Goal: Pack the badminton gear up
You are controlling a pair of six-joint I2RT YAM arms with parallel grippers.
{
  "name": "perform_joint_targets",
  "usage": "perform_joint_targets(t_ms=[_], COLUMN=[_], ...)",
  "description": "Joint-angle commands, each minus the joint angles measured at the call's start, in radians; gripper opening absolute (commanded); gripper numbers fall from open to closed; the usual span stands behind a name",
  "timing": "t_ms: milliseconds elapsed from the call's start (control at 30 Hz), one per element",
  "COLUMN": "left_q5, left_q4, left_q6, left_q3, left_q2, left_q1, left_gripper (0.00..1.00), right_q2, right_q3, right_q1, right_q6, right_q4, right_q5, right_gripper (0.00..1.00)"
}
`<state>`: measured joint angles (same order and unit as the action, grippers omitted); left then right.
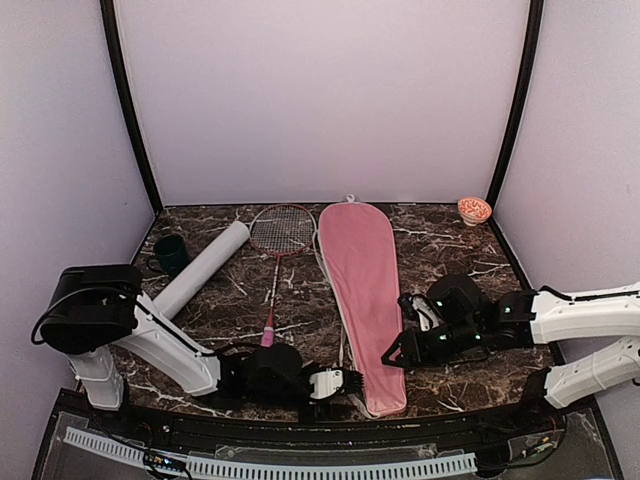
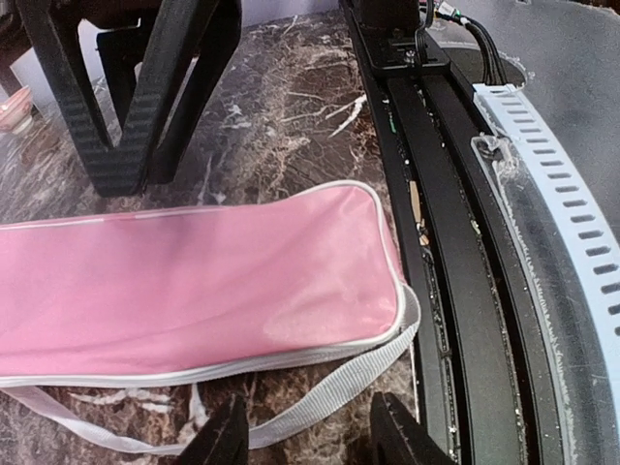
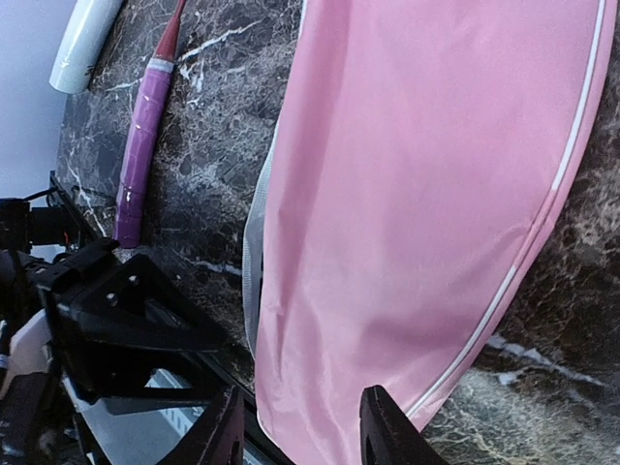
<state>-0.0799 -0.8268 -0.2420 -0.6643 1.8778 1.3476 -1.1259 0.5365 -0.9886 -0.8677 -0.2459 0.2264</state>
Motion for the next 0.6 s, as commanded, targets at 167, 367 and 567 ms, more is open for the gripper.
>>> perform_joint_targets(t_ms=[167,367,567], left_q5=[0.123,0.189,0.313], left_q4=[0.135,0.279,0.353], left_q6=[0.163,0.395,0.554], left_q3=[0.073,0.107,0.171], left_q2=[-0.256,-0.424,-0.599], left_q1=[-0.008,-0.102,-0.175], left_gripper=[0.5,0.55,0.64], right_q2=[-0.204,-0.371,-0.555], right_q3=[0.264,0.442,0.596], right_q1=[-0.006,-0.031,-0.058], right_q6=[0.176,0.245,0.293], right_q4=[-0.116,-0.187,-0.273], right_q5=[-0.144,-0.246,-0.394], right_gripper=[0.41,0.42,0.45])
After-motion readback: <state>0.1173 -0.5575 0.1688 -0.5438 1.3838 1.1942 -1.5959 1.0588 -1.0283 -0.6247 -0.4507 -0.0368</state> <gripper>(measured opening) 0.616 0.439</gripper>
